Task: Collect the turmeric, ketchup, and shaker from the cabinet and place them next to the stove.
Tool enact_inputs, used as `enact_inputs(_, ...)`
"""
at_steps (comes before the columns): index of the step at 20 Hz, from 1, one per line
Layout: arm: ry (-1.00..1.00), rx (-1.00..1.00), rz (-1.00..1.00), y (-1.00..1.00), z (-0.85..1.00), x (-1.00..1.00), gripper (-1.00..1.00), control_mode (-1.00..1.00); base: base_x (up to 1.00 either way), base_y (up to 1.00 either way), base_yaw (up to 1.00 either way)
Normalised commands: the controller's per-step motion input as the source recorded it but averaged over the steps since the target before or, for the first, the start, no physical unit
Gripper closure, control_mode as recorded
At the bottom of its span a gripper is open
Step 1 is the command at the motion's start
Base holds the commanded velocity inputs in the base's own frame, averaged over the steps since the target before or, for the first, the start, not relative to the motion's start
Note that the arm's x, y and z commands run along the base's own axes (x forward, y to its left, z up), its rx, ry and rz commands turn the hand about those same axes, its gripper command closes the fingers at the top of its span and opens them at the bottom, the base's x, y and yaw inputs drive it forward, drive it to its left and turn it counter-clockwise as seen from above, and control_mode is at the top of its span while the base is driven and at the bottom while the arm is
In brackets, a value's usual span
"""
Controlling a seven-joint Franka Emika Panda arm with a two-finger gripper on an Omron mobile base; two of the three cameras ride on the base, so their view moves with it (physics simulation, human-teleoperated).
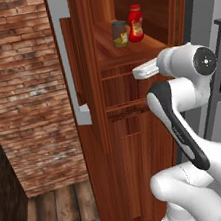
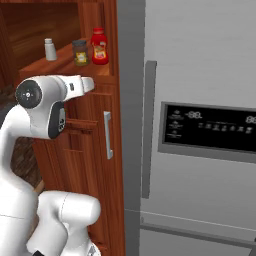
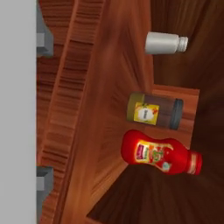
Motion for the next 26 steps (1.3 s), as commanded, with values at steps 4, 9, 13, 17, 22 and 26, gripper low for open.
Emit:
enact_inputs(4, -0.07, 0.11, 0.06, 0.31, 0.67, 0.4, -1.0, -1.0, 0.0, 0.0, 0.0)
enact_inputs(9, -0.06, 0.03, 0.0, 0.31, 0.4, 0.26, -1.0, -1.0, 0.0, 0.0, 0.0)
enact_inputs(13, 0.0, 0.0, -0.01, 0.03, 0.0, 0.0, -1.0, -1.0, 0.0, 0.0, 0.0)
enact_inputs(17, -0.03, 0.0, 0.0, 0.0, 0.0, 0.0, -1.0, -1.0, 0.0, 0.0, 0.0)
enact_inputs(22, -0.04, 0.0, 0.0, 0.01, 0.0, 0.0, -1.0, -1.0, 0.0, 0.0, 0.0)
enact_inputs(26, -0.01, 0.0, 0.0, 0.0, 0.0, 0.05, -1.0, -1.0, 0.0, 0.0, 0.0)
